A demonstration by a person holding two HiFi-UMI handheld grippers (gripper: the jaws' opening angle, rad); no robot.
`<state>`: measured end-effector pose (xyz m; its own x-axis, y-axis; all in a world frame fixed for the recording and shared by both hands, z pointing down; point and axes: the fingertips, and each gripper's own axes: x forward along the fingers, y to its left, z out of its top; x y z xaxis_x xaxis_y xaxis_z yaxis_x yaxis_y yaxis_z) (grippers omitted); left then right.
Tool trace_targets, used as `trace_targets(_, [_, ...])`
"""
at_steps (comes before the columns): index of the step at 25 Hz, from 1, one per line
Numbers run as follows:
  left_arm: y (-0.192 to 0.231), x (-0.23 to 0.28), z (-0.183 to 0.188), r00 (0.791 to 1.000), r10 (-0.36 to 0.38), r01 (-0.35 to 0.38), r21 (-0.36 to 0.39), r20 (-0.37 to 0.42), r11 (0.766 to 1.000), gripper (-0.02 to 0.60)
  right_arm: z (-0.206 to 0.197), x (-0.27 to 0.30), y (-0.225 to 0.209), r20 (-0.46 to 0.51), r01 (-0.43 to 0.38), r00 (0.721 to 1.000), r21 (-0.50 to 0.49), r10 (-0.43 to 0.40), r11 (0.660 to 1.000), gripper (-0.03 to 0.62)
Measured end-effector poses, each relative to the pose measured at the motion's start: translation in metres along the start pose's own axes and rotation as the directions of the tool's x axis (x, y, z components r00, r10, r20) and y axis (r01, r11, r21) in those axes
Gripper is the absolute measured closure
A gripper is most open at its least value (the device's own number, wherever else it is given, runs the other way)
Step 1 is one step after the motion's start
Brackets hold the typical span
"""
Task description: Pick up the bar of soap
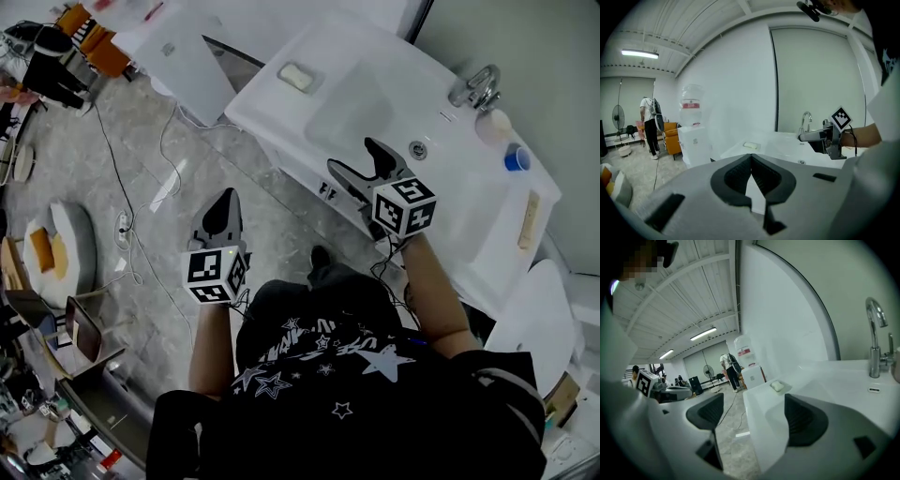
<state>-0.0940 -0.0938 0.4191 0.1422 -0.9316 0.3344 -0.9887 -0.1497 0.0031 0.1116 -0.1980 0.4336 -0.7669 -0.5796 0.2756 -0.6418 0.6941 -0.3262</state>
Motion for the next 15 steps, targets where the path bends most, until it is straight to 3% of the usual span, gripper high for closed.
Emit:
trace_targets(8, [0.018, 0.030, 0.010, 1.000, 0.020, -0.020, -0.001, -0.018, 1.000, 0.572, 0.006, 0.036, -0.018, -0.033, -0.014, 0.999, -0.001, 0.014, 1.000, 0.198])
trace_targets(15, [0.037, 0.071, 0.017, 1.000, -0.020, 0.020, 0.005, -0.015, 1.000, 0.572, 0.020, 0.070, -0.028, -0.051, -0.005, 0.999, -0.027, 0.004, 1.000, 0.203])
